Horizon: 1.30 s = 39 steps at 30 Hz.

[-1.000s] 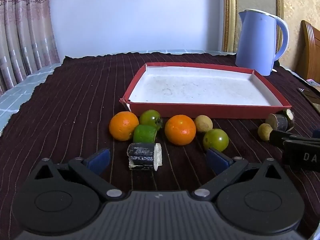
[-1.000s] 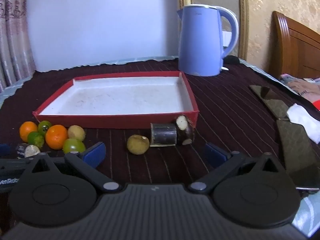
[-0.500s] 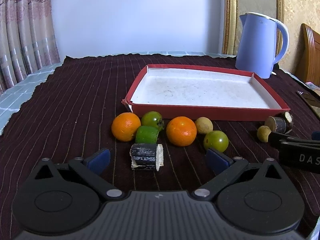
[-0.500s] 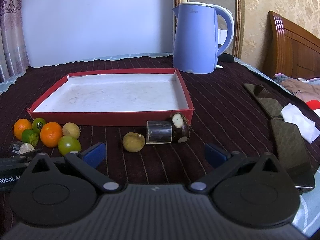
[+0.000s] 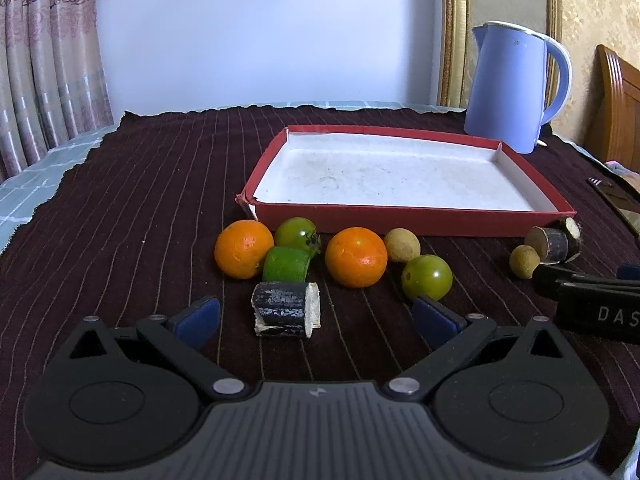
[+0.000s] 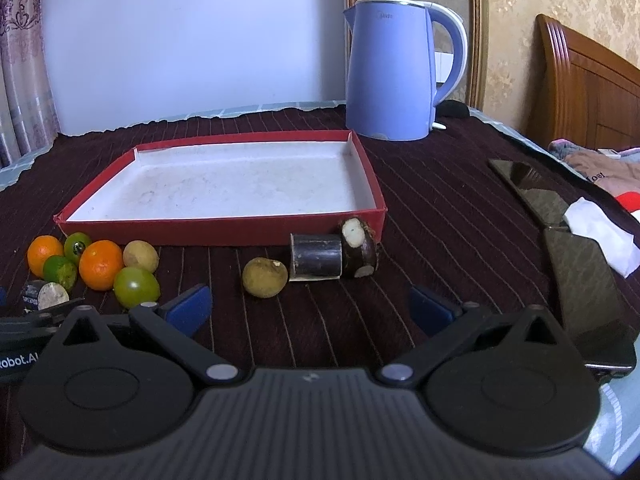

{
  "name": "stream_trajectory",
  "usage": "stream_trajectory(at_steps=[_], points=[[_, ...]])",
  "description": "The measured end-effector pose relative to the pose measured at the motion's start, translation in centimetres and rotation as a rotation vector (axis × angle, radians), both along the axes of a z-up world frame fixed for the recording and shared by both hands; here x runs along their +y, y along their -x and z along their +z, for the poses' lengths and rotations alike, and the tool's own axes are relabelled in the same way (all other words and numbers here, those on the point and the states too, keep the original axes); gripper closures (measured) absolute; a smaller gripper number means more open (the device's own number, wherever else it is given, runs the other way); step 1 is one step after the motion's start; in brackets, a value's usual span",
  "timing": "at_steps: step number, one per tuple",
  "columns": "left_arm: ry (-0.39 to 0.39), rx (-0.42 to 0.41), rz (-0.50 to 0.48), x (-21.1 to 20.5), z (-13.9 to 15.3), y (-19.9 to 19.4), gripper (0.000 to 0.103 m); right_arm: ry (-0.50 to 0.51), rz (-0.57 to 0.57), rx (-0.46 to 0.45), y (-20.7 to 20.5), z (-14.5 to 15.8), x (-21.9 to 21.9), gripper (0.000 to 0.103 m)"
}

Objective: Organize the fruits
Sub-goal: 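Move the left and right tools toward the dark cylindrical pieces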

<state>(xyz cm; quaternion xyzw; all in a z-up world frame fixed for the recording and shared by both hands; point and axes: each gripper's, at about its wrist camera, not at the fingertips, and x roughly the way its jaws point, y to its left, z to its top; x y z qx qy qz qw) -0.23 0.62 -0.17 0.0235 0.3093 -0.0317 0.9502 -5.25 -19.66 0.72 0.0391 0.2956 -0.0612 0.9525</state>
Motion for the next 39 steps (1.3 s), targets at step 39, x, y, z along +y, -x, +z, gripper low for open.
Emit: stream_trajectory(at_steps=[39], points=[[0.065, 0.051, -0.010, 4.7, -1.0, -0.6, 0.000, -0.005, 0.104, 0.002, 1.2, -1.0, -3.0, 0.000]])
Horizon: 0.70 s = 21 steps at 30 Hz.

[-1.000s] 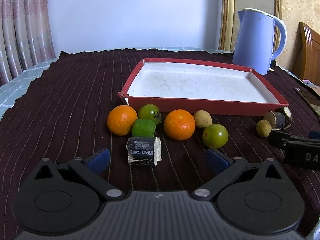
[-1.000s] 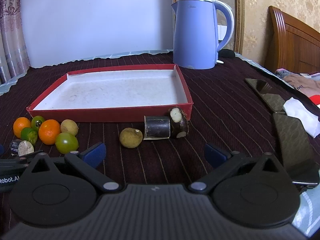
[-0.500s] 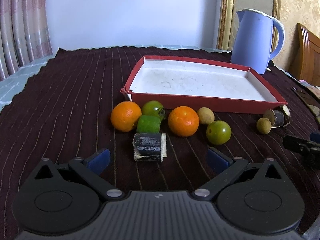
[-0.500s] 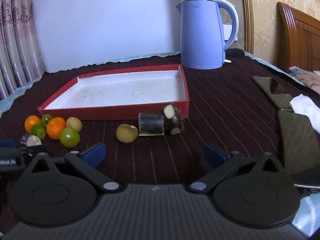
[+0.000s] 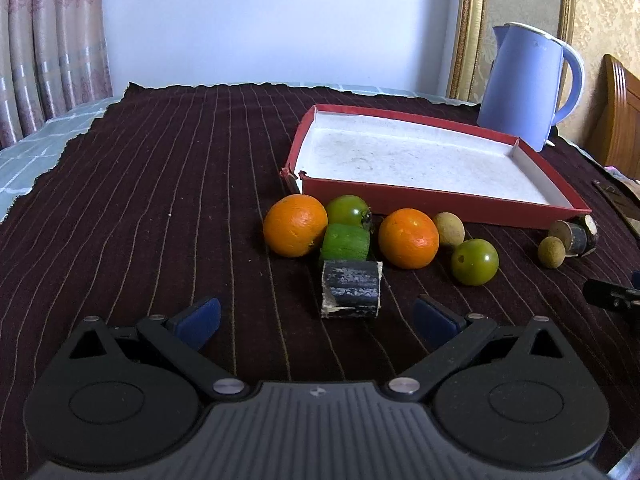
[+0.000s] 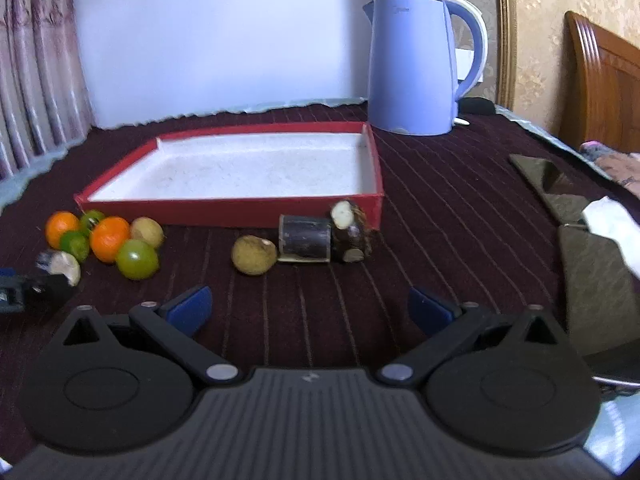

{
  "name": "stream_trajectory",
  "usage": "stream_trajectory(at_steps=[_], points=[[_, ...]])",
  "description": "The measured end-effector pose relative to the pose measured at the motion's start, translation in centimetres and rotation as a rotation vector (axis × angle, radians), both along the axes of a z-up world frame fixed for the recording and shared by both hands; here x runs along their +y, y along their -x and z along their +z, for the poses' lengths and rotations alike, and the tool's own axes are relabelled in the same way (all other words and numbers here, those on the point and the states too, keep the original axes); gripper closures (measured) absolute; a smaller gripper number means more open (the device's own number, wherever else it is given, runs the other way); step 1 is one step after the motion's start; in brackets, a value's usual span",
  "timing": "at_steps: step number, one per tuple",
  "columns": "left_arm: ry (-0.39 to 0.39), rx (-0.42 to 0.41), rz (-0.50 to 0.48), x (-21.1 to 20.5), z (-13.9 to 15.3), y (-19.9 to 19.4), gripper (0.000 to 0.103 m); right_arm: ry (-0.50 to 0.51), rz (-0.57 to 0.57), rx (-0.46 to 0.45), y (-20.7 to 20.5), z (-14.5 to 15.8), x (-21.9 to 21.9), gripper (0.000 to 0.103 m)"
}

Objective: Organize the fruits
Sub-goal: 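Move the left and right tools toward the dark cylindrical pieces, then close the left tool on the dark square piece while the right tool grasps the round dark piece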

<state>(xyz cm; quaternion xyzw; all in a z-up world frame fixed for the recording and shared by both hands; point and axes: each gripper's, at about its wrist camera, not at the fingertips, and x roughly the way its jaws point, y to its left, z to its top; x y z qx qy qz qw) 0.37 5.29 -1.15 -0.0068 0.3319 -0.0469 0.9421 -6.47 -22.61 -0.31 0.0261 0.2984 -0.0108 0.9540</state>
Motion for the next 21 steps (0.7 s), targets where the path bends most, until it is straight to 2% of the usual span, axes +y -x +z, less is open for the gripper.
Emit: stream_trajectory(at_steps=[4, 6, 8, 11, 13, 16, 19, 20, 21], points=[[-0.005, -0.003, -0.002, -0.1, -0.1, -0.5, 0.000, 0.005, -0.006, -0.006, 0.1, 0.2, -0.2, 0.000], [0.000, 0.004, -0.017, -0.3, -0.1, -0.8, 0.000, 0.040, 0.027, -0.037, 0.4, 0.3, 0.1, 0.000], [0.012, 0.010, -0.023, -0.4, -0.1, -1.2, 0.000, 0.102, 0.008, -0.048, 0.4, 0.4, 0.6, 0.000], [-0.001, 0.020, -0.018, -0.8, -0.2, -1.7, 0.000, 0.179, -0.037, 0.011, -0.7, 0.6, 1.2, 0.000], [-0.020, 0.022, -0.016, -1.1, -0.3, -1.9, 0.000, 0.189, -0.033, 0.023, -1.0, 0.5, 1.1, 0.000], [-0.047, 0.015, -0.016, -1.7, -0.3, -2.2, 0.001, 0.100, -0.019, -0.025, -0.5, 0.8, -0.2, 0.000], [-0.058, 0.005, -0.015, -2.0, -0.3, -2.5, 0.001, -0.004, 0.032, -0.033, -0.4, 0.7, -1.8, 0.000], [-0.058, 0.002, -0.009, -1.9, -0.3, -2.5, 0.003, -0.036, 0.050, -0.030, -0.5, 0.6, -2.3, 0.000], [-0.058, -0.001, -0.002, -1.9, -0.3, -2.6, 0.011, -0.061, 0.045, -0.020, -0.7, 0.5, -2.8, 0.000]])
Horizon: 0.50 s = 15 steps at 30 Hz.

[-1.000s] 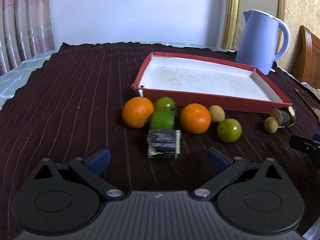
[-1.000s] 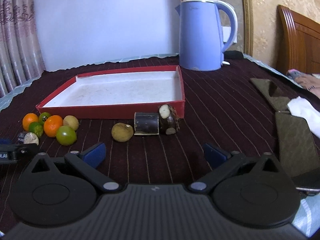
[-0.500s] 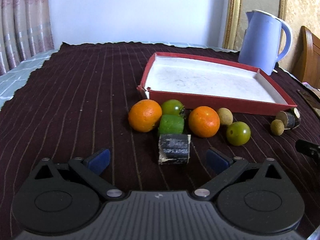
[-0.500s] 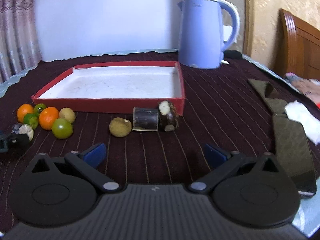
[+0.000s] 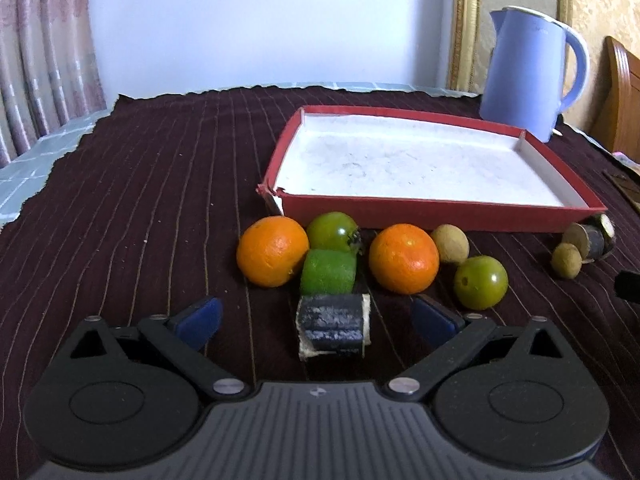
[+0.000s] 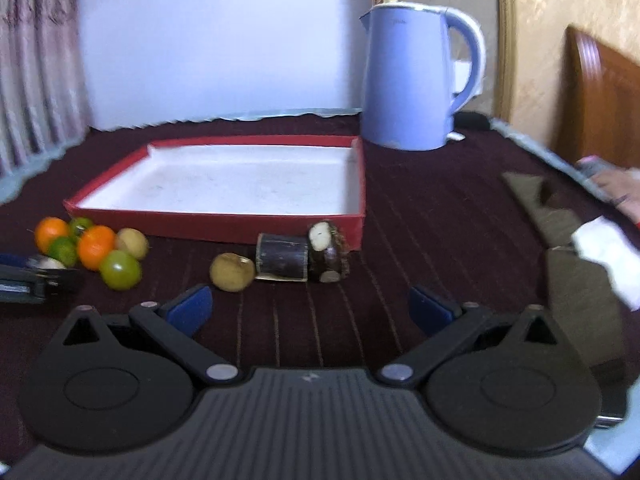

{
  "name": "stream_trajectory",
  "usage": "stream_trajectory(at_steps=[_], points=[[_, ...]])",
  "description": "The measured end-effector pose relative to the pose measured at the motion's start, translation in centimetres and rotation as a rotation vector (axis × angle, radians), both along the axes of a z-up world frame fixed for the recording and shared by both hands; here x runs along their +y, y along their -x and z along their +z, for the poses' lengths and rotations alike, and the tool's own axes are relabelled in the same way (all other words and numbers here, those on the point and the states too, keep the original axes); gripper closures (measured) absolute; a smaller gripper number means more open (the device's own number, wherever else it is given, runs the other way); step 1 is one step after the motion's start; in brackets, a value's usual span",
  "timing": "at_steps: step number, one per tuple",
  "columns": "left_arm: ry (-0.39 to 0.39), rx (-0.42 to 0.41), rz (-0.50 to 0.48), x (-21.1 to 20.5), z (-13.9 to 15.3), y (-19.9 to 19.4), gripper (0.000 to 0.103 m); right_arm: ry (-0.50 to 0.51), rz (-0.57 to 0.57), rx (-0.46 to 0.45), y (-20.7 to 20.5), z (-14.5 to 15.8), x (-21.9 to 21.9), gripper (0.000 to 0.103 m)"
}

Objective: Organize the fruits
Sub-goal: 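Close the left tool on the dark square piece while the right tool grasps the round dark piece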

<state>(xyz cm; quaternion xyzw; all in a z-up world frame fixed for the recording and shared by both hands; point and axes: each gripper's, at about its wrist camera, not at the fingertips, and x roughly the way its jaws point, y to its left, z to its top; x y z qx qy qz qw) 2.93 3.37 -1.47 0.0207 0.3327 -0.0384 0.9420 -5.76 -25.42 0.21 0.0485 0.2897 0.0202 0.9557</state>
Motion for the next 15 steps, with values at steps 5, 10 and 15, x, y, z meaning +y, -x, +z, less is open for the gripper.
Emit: stream_trajectory(at_steps=[5, 10, 15], points=[[-0.002, -0.009, 0.009, 0.0, -0.2, 0.0, 0.050, 0.047, -0.080, 0.002, -0.6, -0.1, -1.1, 0.000], [-0.041, -0.040, -0.011, -0.8, -0.3, 0.4, 0.062, 0.035, -0.113, -0.026, -1.2, 0.2, -2.3, 0.004], [-0.039, -0.044, -0.011, -0.8, -0.4, 0.5, 0.062, 0.078, -0.094, -0.005, -2.1, 0.3, -1.6, 0.007]])
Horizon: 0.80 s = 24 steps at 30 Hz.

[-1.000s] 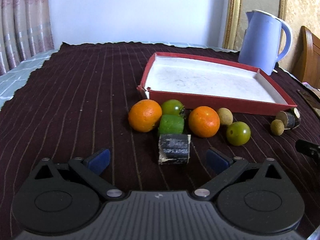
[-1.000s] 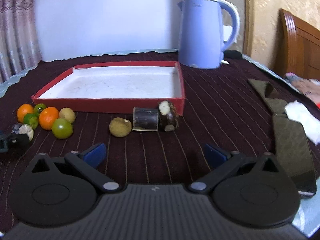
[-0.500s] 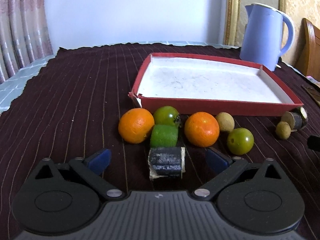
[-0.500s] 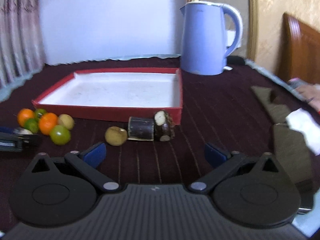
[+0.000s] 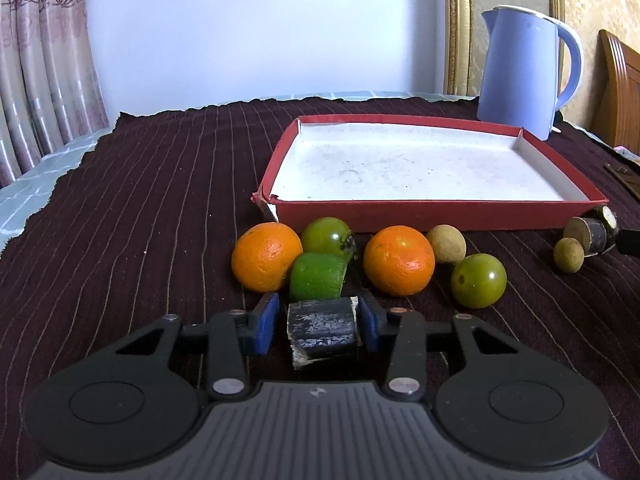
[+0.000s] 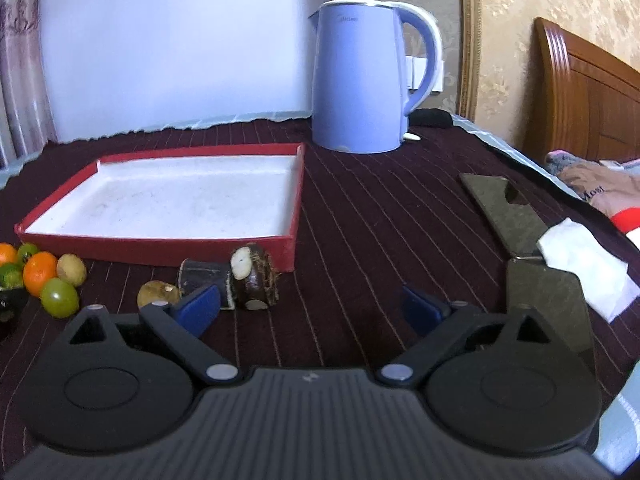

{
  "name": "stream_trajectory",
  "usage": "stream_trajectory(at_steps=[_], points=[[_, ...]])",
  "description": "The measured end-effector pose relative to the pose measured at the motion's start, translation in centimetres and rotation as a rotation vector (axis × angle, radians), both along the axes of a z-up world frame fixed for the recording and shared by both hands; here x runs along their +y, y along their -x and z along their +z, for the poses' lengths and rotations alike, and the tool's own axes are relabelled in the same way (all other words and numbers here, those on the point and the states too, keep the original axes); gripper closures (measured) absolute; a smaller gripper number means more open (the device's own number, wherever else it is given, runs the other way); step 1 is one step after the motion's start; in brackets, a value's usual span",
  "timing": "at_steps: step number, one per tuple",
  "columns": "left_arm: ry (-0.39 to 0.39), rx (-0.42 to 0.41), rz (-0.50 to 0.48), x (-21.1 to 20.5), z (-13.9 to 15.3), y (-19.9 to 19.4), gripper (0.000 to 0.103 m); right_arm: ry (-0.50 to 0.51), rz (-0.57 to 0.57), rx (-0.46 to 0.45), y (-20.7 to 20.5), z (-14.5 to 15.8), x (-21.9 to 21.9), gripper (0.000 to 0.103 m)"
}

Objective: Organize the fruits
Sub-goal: 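Close the left tool on the dark square piece while the right tool grasps the round dark piece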

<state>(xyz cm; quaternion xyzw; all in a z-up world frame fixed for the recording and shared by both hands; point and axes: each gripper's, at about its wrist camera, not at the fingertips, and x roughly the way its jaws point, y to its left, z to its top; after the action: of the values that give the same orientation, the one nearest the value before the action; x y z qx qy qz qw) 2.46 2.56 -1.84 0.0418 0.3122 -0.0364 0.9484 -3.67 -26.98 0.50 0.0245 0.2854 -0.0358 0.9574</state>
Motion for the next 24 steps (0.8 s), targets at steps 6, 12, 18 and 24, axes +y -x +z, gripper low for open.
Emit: stream_trajectory(at_steps=[6, 12, 18, 24], points=[[-0.013, -0.008, -0.009, -0.2, -0.1, 0.2, 0.064, 0.043, 0.006, -0.009, -0.9, 0.0, 0.8, 0.019], [-0.017, -0.010, -0.010, -0.2, -0.1, 0.3, 0.064, -0.001, 0.002, 0.010, -2.1, -0.4, -0.1, 0.019], [-0.021, -0.011, -0.010, -0.3, -0.1, 0.3, 0.063, 0.042, -0.084, -0.004, -1.6, -0.1, -1.7, 0.018], [-0.022, -0.012, -0.011, -0.3, -0.1, 0.2, 0.063, -0.029, 0.012, 0.054, -2.5, -0.8, -1.4, 0.037]])
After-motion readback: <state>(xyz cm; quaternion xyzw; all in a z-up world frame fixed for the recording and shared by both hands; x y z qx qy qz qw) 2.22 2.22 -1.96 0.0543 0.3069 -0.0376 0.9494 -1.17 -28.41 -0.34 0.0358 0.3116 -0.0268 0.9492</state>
